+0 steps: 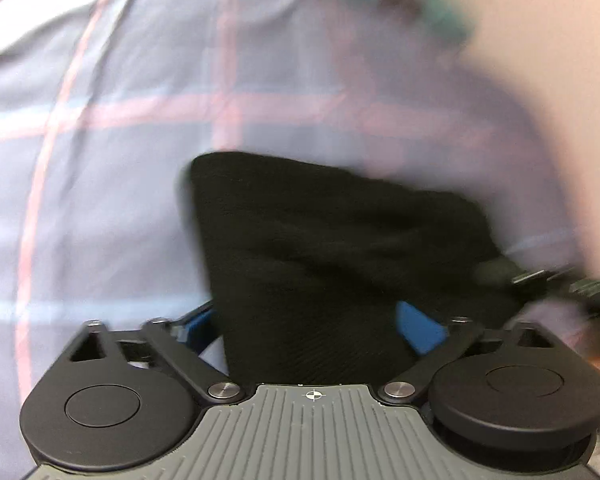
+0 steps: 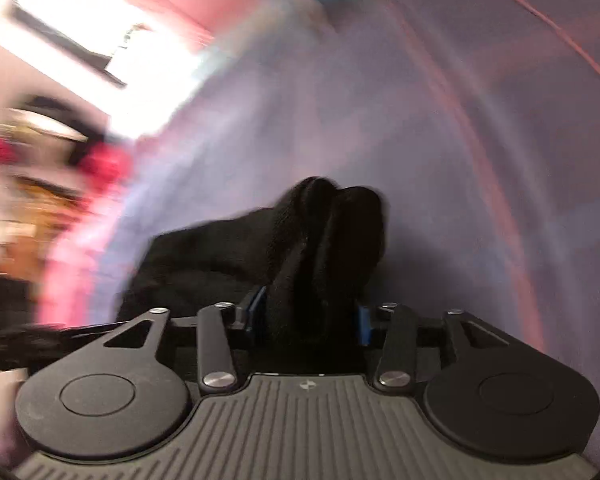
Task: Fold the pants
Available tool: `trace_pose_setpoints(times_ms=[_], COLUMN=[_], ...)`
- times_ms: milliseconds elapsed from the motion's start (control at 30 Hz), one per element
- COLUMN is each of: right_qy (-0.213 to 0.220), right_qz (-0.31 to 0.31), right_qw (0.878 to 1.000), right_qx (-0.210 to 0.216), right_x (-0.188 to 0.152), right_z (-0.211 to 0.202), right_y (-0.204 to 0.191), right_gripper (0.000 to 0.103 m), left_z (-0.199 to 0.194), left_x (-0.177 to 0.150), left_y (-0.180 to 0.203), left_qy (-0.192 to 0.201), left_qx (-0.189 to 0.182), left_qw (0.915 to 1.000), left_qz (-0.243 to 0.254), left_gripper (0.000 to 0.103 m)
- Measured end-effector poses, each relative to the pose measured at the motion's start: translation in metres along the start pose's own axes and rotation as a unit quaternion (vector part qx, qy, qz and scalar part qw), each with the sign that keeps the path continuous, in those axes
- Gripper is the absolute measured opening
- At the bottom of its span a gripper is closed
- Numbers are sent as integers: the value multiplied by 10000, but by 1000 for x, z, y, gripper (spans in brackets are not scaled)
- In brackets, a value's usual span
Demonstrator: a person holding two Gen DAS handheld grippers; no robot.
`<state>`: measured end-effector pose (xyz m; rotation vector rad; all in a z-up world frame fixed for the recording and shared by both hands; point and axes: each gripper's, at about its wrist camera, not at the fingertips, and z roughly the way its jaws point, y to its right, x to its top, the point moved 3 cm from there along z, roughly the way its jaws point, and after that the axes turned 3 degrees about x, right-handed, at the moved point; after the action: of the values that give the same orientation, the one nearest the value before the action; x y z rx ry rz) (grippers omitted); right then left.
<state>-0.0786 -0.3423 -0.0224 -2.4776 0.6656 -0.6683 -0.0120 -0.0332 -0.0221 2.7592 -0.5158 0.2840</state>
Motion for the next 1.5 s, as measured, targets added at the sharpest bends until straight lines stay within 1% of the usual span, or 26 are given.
trace_pose_setpoints(times_ms=[33,67,100,133,167,200,233,267,367,433,500,533,567,600,633,667,733,833,867,900,967,1000,1133,1300,1400,1500], right_qy=[310,634,1077,1455,1765,1939,1951,1741,991,782,892,1135,1541,1811,1853,1723,1388,1396,1432,1484,1639,1621,1445,1190,966,769], right_qz=[-101,-354,-774,-1134,-1414,-1626,-1758,-1900,-2070,-1935,-1078,-572,-274,-270,-407,-620,-1052,-1649,-1476,-1215,-574,-449,-803,-757,-1027,-1112], right_qw=[9995,9971,9889,9780,9683,9635,9632,9661,9704,9753,9892,9911,9873,9831,9818,9830,9843,9733,9712,9727,9758,9763,9735,9820,9815,9832], right_qx=[13,-225,-663,-973,-1060,-868,-572,-142,748,727,444,406,259,35,-44,102,272,-773,-1205,-1310,-1326,-1360,-1578,-1259,-1296,-1229], right_x=[-3,-4,-5,-6,-8,-10,-13,-17,-28,-24,-4,4,8,8,6,0,-17,-37,-36,-36,-36,-41,-68,-83,-99,-101], right_z=[-10,-20,-32,-40,-47,-50,-48,-38,3,30,36,26,11,-1,-8,-10,-5,2,0,-9,-29,-38,-58,-62,-55,-44], right_y=[-6,-16,-31,-45,-59,-73,-84,-98,-117,-106,-74,-60,-52,-52,-56,-62,-74,-72,-63,-50,-31,-26,-32,-60,-78,-85], right_gripper=[62,57,62,64,64,64,64,65,64,61,2,2,11,35,50,67,66,63,74,84,81,81,80,82,82,82], left_z=[1,-6,-13,-20,-23,-26,-27,-24,-12,-10,-9,-7,-11,-11,-11,-11,-12,-15,-16,-19,-26,-29,-43,-64,-68,-66], left_x=[-6,-10,-12,-14,-14,-14,-17,-16,-17,-17,-15,-12,-14,-14,-13,-13,-11,-10,-10,-10,-11,-12,-17,-30,-34,-37], left_y=[-7,-14,-17,-17,-18,-16,-11,-7,5,8,12,15,16,17,19,20,24,29,30,31,33,34,37,31,26,21], left_qy=[22,92,124,240,330,376,348,304,252,267,280,281,281,278,281,287,296,274,278,309,380,404,504,590,569,472], left_qx=[-169,-401,-438,-341,-238,-145,-111,-87,144,207,271,313,365,414,470,518,614,727,793,877,1081,1178,1458,1688,1804,1839], left_qw=[9997,9985,9983,9987,9990,9991,9993,9995,9994,9992,9989,9987,9984,9981,9977,9973,9966,9958,9952,9941,9914,9900,9851,9813,9802,9807], left_qz=[-166,-358,-367,-282,-207,-124,-69,-17,172,200,256,282,326,367,402,430,456,478,510,553,629,667,764,718,589,469], left_gripper=[103,103,103,103,103,103,103,103,103,103,103,103,103,103,103,103,103,103,103,103,103,103,103,103,103,103])
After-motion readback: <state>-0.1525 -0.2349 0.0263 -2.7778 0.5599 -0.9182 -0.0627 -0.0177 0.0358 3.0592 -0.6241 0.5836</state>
